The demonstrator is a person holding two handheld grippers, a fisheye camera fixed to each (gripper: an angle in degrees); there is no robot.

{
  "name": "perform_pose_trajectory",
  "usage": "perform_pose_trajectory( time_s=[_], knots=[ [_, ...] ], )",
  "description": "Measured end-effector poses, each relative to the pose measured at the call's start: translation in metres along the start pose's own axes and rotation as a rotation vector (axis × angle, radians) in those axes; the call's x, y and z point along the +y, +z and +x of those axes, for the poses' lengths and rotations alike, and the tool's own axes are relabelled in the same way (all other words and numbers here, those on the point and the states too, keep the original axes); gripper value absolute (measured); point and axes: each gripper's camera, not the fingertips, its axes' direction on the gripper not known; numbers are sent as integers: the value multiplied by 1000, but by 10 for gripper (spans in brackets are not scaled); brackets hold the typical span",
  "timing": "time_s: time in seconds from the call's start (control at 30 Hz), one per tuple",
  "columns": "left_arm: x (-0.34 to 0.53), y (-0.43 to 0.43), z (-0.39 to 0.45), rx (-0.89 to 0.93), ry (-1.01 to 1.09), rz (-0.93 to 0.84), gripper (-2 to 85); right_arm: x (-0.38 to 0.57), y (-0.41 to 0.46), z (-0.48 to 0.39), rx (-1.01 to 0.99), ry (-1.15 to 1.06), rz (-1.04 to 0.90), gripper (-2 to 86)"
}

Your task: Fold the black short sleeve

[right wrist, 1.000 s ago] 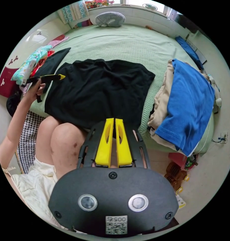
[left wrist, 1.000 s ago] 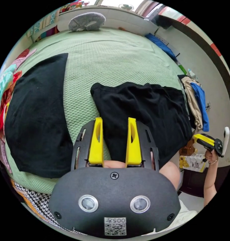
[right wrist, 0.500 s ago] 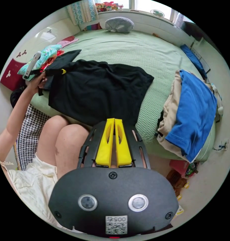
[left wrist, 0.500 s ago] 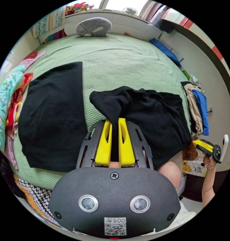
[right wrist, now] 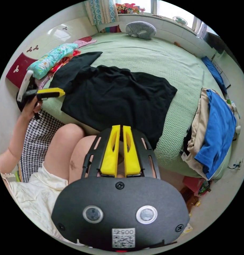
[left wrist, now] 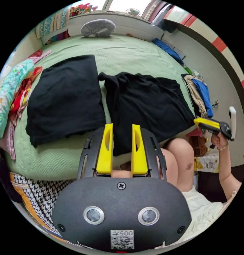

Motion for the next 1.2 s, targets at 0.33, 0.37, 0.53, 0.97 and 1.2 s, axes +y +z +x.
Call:
perform_pose_trajectory(
  time_s=[0.33, 0.37, 0.53, 0.97, 1.2],
  knots=[
    [45, 7, -11, 38, -96, 15, 138, -149, 23, -116, -115, -155, 43, 111],
    [46, 8, -13, 47, -99, 11, 138, -159, 27, -122, -115, -157, 37, 113],
    [58, 13, -18, 141, -121, 7, 135, -243, 85, -161, -105, -57, -89, 114],
    [67, 9, -1, 94, -139, 7, 100, -302, 164, -194, 167, -31, -218, 50],
    [77, -6, 29, 128, -148, 39, 56, -297, 130, -168, 38, -40, -144, 15]
  ],
)
